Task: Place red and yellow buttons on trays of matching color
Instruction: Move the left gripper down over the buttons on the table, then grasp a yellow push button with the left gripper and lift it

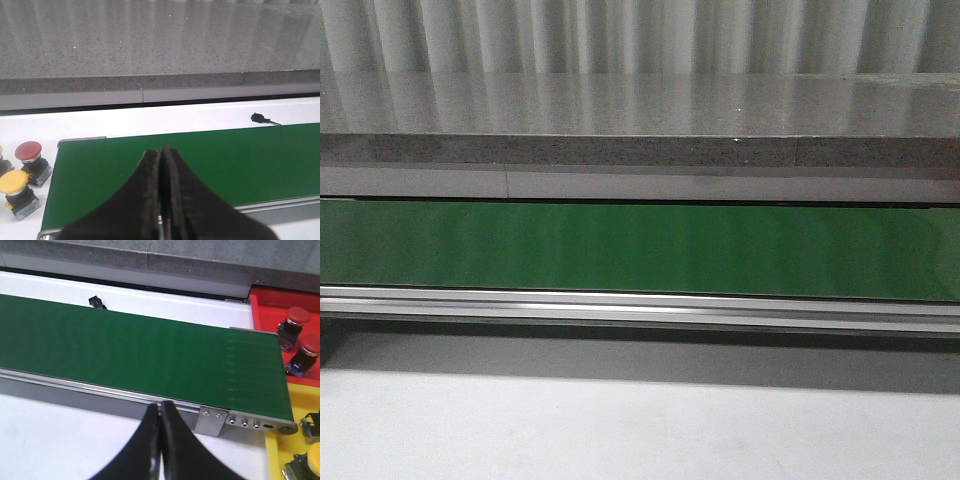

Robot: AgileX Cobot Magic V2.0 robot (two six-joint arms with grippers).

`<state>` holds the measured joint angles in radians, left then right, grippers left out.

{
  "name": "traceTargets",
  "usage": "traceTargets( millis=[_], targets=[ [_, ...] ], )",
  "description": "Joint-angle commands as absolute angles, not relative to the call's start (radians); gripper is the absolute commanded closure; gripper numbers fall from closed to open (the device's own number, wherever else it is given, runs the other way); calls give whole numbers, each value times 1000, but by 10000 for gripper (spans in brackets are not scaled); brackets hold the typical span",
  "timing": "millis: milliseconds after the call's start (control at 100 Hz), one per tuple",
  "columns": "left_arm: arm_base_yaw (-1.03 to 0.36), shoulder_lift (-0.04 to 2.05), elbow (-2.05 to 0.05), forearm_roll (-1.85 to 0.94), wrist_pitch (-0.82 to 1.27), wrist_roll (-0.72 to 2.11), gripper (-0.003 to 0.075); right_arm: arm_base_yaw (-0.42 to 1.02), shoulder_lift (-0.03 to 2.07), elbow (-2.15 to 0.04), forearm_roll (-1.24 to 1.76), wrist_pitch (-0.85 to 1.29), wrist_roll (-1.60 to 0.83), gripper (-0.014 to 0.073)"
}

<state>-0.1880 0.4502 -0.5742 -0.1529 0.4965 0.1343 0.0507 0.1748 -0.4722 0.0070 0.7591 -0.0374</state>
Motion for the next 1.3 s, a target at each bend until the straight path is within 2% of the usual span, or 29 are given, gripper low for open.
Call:
traceTargets(
  millis=[0,240,310,380,530,580,930,1290],
  targets=[
    [-175,517,-640,-153,428,84,741,52,184,-497,0,700,-49,659],
    [-38,748,-786,-153,502,36,735,52,184,-497,0,700,-49,659],
    [16,823,-830,-153,553,36,690,52,184,-497,0,700,-49,659],
    [65,888,-859,-153,569,38,584,52,184,-497,0,698,-49,659],
    [150,1012,-897,-149,573,38,226,52,184,-497,0,698,-49,659],
    [172,1055,-910,-140,581,38,172,52,184,-497,0,698,-49,659],
    [291,1397,-1053,-147,790,-107,209,52,184,-497,0,698,-49,659],
    [294,1640,-1222,-162,880,-395,209,52,183,-497,0,698,-49,659]
  ],
)
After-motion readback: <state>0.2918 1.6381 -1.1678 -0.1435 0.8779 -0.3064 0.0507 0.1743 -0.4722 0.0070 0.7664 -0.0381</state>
